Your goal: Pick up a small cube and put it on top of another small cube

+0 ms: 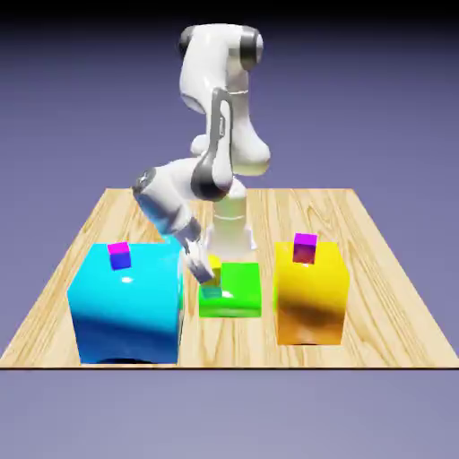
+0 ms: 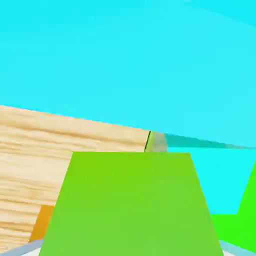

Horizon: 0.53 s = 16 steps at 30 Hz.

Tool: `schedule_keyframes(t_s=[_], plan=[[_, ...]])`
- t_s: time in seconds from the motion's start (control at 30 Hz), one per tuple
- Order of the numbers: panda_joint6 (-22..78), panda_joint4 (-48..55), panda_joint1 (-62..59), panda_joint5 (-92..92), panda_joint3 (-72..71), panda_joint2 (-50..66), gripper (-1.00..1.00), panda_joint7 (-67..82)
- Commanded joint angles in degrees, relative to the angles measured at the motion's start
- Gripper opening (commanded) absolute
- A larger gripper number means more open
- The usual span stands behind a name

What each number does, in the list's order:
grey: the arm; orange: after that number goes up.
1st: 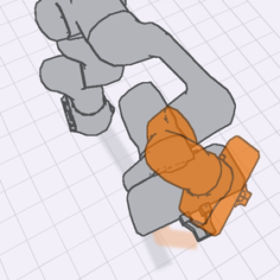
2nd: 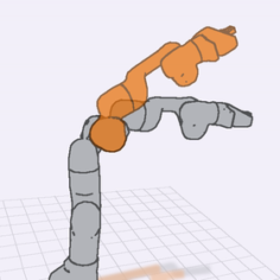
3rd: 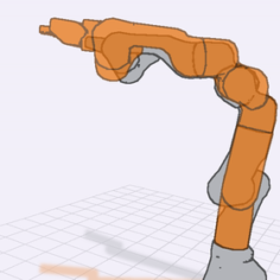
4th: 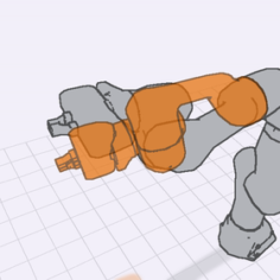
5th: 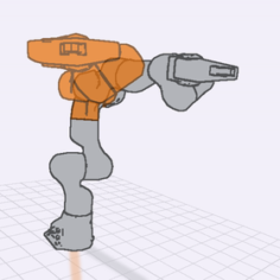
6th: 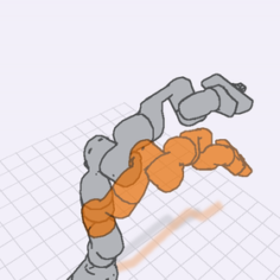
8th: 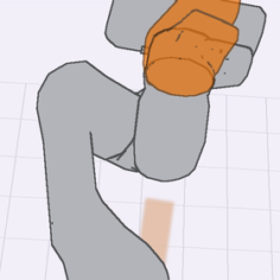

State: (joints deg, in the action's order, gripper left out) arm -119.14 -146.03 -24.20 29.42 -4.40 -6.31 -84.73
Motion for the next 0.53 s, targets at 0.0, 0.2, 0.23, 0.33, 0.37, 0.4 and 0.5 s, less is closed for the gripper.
schedule_keyframes(t_s=[0.0, 0.2, 0.23, 0.33, 0.37, 0.4, 0.5], plan=[[1.64, -0.90, 0.35, -0.49, 1.63, -2.08, -1.00, 0.49], [-4.20, -4.77, 2.20, 3.14, 1.65, 0.43, -1.00, 3.74], [-6.69, -5.76, 2.73, 4.47, 1.11, 1.98, -1.00, 4.64], [-7.39, -6.03, 2.88, 4.84, 0.96, 2.41, 1.00, 4.89], [-4.91, -5.05, 2.35, 3.51, 1.50, 0.87, 1.00, 3.99], [-2.42, -4.06, 1.82, 2.19, 2.04, -0.67, 1.00, 3.10], [3.26, -1.81, 0.62, -0.84, 3.28, -4.19, 1.00, 1.06]])
